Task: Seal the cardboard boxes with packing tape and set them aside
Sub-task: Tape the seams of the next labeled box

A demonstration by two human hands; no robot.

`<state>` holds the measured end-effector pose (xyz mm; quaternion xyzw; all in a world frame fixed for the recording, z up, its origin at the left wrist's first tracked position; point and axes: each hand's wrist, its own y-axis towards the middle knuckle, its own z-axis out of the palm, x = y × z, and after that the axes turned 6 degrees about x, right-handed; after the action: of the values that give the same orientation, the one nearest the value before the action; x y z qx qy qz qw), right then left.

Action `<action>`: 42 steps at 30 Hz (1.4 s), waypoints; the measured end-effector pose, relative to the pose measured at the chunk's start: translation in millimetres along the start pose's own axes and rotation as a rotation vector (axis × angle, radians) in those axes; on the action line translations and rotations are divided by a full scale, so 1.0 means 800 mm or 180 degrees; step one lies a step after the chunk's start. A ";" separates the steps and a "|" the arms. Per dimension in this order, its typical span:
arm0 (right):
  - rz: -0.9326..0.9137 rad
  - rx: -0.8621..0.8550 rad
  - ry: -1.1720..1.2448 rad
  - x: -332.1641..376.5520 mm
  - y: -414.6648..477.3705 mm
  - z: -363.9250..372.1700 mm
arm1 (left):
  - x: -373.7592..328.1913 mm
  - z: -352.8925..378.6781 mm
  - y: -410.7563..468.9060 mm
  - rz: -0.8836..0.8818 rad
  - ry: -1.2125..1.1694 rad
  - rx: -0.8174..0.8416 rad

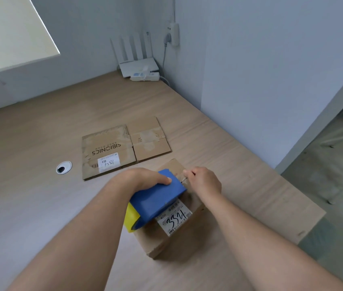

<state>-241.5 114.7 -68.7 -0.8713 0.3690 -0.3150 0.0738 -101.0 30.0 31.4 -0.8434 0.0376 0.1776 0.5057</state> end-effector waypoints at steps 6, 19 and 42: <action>-0.0084 0.0290 0.1303 -0.011 0.010 0.003 | 0.034 -0.007 -0.017 0.0142 -0.0147 -0.0002; -0.0471 0.0255 0.1409 -0.005 0.009 0.021 | 0.240 -0.014 -0.083 -0.0047 -0.0921 0.0211; -0.0311 0.0156 0.1319 0.000 0.004 0.026 | 0.252 0.026 -0.044 -0.0833 0.1671 -0.1937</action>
<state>-231.1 110.4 -86.1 -0.8027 0.3258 -0.4995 0.0022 90.5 88.2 -15.7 -0.9685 0.0035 -0.1060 0.2251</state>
